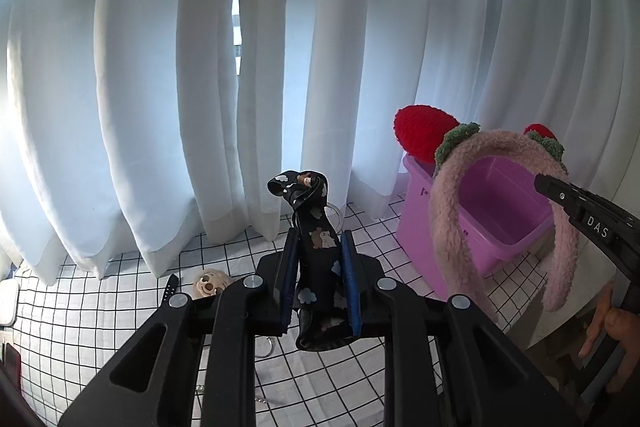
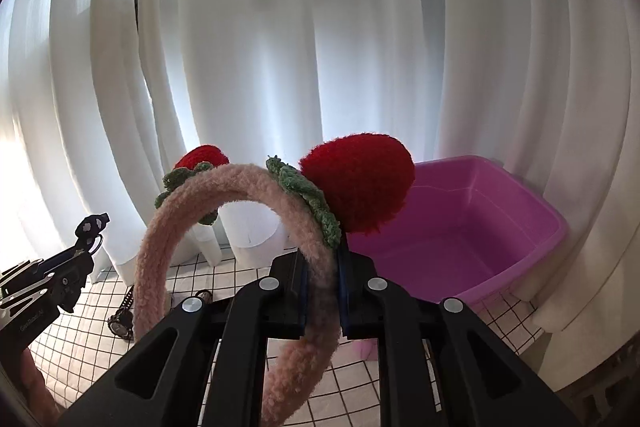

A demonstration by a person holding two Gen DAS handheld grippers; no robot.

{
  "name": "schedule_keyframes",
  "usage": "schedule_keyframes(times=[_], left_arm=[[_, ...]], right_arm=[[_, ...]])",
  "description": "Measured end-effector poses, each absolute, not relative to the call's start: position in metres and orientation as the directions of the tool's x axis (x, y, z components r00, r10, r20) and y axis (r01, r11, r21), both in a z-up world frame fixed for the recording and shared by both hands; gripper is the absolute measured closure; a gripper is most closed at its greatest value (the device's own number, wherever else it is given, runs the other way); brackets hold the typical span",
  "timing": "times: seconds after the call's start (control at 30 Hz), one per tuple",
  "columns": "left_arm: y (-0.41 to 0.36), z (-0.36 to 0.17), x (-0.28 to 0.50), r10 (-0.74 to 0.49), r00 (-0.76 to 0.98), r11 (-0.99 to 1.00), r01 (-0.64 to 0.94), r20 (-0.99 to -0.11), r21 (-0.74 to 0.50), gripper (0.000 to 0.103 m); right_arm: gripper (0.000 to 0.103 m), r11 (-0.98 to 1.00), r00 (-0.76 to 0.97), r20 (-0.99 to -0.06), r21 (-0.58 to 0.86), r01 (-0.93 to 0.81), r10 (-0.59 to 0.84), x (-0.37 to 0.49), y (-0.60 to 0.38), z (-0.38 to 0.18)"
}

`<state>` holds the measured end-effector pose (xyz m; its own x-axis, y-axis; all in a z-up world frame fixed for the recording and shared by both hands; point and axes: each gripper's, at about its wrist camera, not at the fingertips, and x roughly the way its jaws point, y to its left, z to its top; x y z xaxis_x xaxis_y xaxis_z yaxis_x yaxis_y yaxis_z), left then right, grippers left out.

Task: Organize jewelry
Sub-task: 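Lift and carry both items over the pink tub with both tools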

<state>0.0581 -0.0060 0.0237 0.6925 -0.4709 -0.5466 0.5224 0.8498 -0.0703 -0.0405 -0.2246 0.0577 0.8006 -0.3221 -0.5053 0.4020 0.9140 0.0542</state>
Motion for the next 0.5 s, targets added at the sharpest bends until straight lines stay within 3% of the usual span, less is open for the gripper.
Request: schedule_keyframes(times=[0.2,0.5], left_arm=[[-0.101,0.042,0.06,-0.536,0.668,0.811,0.578,-0.516,-0.094,0.083],[-0.251,0.036,0.084,-0.541,0.611,0.804,0.578,-0.577,-0.142,0.082]], right_arm=[[0.092,0.899,0.785,-0.504,0.037,0.437,-0.36,-0.04,-0.314,0.07],[0.092,0.915,0.747,-0.579,0.005,0.404,-0.327,-0.013,-0.443,0.069]])
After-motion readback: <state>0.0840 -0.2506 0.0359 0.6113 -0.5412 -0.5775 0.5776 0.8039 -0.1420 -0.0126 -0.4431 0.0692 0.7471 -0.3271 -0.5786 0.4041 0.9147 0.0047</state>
